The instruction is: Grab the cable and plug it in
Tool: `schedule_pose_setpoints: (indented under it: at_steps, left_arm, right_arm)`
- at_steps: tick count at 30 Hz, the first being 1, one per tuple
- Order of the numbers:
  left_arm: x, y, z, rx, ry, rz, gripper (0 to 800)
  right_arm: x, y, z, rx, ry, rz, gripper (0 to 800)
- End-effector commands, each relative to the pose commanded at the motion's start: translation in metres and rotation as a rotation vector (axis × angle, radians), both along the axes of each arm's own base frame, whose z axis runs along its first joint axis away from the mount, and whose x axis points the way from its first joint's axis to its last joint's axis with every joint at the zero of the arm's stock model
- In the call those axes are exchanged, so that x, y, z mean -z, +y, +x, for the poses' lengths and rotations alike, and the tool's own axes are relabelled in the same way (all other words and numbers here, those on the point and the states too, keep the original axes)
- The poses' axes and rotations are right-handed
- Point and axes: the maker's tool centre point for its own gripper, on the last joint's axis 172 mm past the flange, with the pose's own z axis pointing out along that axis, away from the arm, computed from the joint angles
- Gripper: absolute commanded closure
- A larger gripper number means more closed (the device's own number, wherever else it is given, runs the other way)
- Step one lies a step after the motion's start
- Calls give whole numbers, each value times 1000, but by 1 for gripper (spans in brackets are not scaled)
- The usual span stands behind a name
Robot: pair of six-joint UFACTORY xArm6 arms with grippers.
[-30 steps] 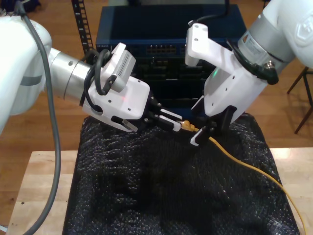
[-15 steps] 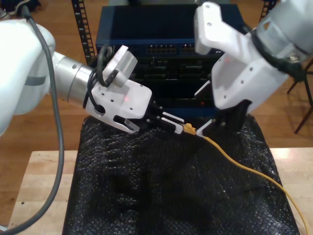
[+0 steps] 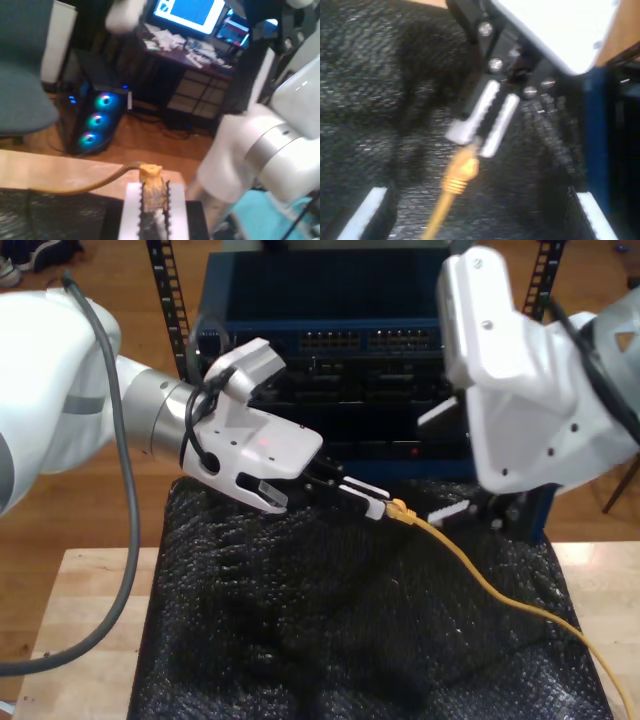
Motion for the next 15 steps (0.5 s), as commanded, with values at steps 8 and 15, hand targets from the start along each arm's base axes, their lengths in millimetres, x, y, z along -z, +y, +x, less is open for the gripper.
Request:
schedule_pose_setpoints:
  at_steps: [8, 15]
  left_arm:
    - [-30, 4, -1, 13, 70, -130, 797]
    - [-36, 6, -9, 54, 115, -156, 797]
  right_arm:
    - [-27, -1, -18, -23, -87, 22, 2]
    - [-32, 6, -30, -54, -104, 29, 3]
